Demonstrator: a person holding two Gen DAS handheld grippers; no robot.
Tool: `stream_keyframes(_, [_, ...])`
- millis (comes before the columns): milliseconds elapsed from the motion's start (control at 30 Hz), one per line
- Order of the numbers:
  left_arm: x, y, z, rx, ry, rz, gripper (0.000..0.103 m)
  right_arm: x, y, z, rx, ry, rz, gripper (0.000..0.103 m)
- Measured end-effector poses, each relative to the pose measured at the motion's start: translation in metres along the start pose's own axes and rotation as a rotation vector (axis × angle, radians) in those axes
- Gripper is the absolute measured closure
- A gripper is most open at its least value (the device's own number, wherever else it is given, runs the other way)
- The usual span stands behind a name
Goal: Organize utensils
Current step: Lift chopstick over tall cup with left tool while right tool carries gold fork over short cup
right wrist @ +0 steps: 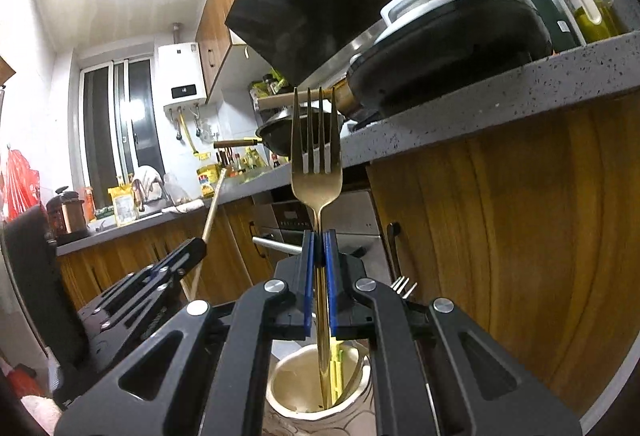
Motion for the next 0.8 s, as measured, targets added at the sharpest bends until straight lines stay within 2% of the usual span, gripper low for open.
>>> stream_keyframes(200, [0.005, 0.025, 0.006, -0.015, 0.037, -0.032, 0.098, -0.006, -0.001, -0.003, 0.014, -0.004, -0.012, 0.098])
stream_keyframes(300, [0.007, 0.038, 0.004, 0.006, 0.062, -0.053, 0.098, -0.007, -0.003, -0.004, 0.023, -0.008, -0.016, 0.098])
stream_keyframes(567, [0.028, 0.063, 0.000, 0.059, 0.172, -0.031, 0.098, -0.006, -0.005, -0.008, 0.044, -0.003, -0.019, 0.098])
stream_keyframes(800, [0.022, 0.067, -0.013, 0.109, 0.131, -0.037, 0.098, -0.005, -0.006, -0.012, 0.070, 0.010, -0.012, 0.098])
Point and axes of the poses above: each gripper's, at about its wrist camera, not at the fingertips, and y roughly against the way its jaws point, x to its left, z to its top, the point moved 1 cm from there along -y, roughly the way its jaws point, and after that the axes turned 12 degrees about -x, right-handed, at the moved point
